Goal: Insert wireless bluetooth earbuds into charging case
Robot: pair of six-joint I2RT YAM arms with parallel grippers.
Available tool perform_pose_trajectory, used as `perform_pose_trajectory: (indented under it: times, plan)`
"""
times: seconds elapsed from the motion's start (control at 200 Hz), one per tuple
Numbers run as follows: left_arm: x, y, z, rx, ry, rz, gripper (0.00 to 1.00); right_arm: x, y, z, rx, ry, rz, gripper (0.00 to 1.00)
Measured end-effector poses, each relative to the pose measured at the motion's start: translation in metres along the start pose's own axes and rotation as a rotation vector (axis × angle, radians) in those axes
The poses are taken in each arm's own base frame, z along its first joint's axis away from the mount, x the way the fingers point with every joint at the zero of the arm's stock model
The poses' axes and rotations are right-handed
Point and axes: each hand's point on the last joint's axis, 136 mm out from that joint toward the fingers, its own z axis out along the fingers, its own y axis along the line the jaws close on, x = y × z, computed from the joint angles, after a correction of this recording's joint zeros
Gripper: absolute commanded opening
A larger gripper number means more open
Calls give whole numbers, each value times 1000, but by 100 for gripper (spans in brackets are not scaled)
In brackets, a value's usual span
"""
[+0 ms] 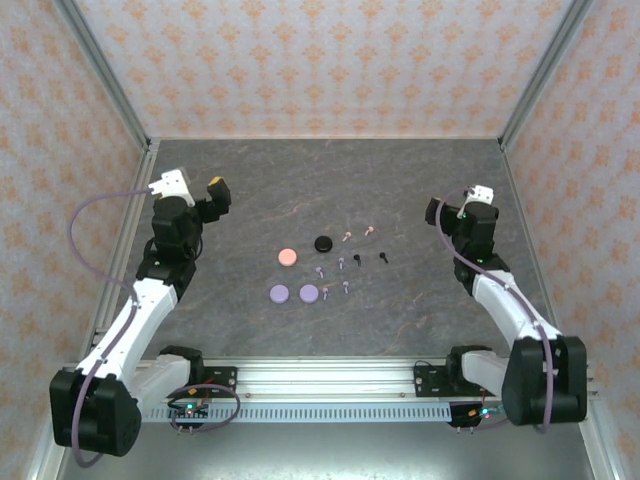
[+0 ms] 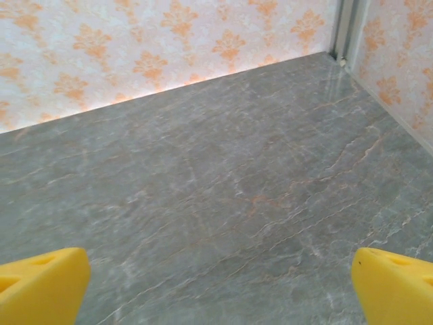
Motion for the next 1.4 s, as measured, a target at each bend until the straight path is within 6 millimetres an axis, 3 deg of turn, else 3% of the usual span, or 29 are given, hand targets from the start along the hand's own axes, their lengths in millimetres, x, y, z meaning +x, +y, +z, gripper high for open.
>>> perform_pose_trajectory:
  times: [0.115,0.27,0.44,0.571,0.676,0.901,1.096,1.401]
  plan:
    - [31,-15,-8,64,142,-76,100,4,33,-16,-98,82,-9,100]
    - [73,-38,-22,152,328,-166,100,22,93,-34,-258,235,-124,100]
    - [99,-50,-36,200,437,-224,100,45,151,-32,-385,414,-330,94]
    - [104,-44,-43,179,459,-214,100,65,187,-16,-445,542,-453,91]
    - [101,-41,-51,176,454,-188,100,87,218,-7,-496,616,-522,82]
    - [93,-40,-62,196,428,-151,100,141,279,13,-589,738,-598,78]
    - [94,-38,-63,193,431,-138,100,175,314,31,-619,789,-615,73]
    - [94,-36,-63,184,425,-137,100,198,325,50,-611,840,-619,70]
